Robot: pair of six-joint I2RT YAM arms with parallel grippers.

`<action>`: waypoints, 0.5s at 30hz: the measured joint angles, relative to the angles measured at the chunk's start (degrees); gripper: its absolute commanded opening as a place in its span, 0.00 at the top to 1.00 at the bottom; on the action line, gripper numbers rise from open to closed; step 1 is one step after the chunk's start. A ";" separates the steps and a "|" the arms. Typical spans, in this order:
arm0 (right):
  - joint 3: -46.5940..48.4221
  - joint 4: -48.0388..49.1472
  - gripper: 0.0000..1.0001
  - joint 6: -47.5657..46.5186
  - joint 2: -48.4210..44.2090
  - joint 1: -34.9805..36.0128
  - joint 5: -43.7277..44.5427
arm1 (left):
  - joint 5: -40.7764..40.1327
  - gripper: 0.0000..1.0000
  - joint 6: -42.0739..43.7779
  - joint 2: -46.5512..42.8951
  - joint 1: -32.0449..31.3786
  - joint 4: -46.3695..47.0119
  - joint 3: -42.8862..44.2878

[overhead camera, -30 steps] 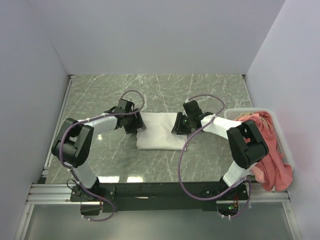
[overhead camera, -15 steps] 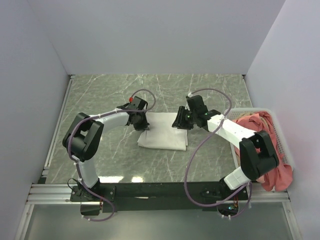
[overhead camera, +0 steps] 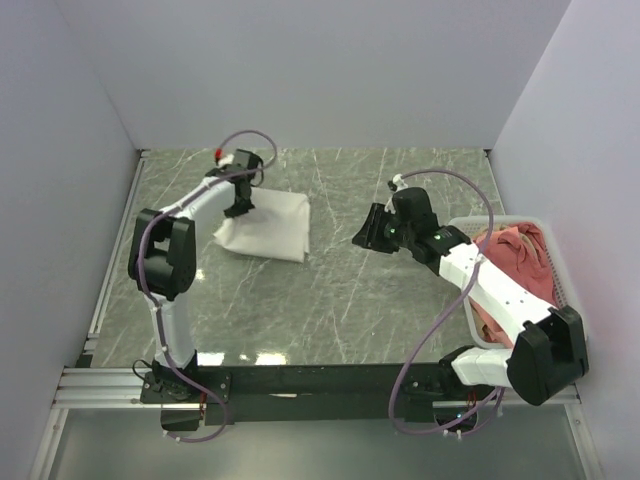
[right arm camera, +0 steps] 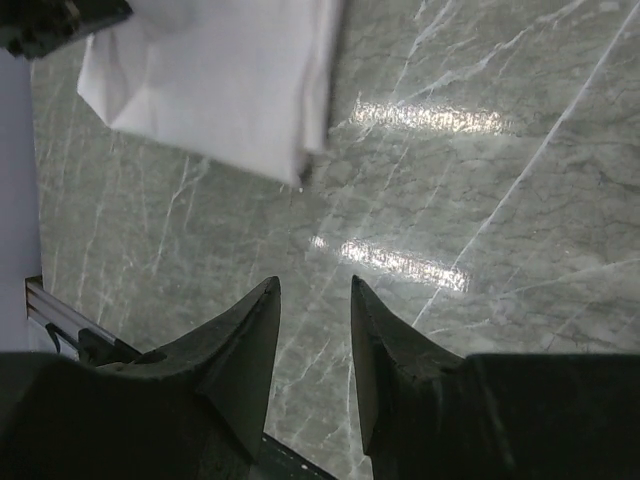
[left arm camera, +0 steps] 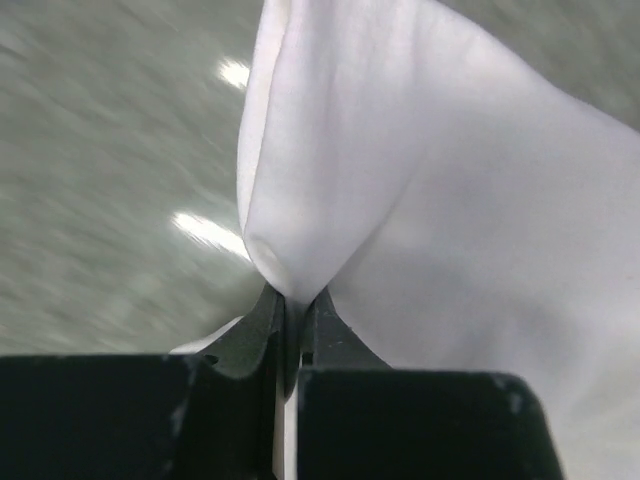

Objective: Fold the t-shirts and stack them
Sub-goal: Neatly place the folded tshirt to the corner

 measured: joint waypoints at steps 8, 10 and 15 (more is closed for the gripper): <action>0.00 -1.62 0.58 -0.85 -3.45 0.00 0.90 | -8.04 1.00 12.20 12.33 13.16 4.44 12.09; -0.02 -1.84 0.59 -1.07 -3.76 0.00 1.31 | -7.10 1.00 14.64 15.10 16.04 6.51 14.34; -1.55 -0.46 0.59 -0.79 -4.87 0.00 1.46 | -5.97 1.00 20.17 21.09 21.00 9.66 21.86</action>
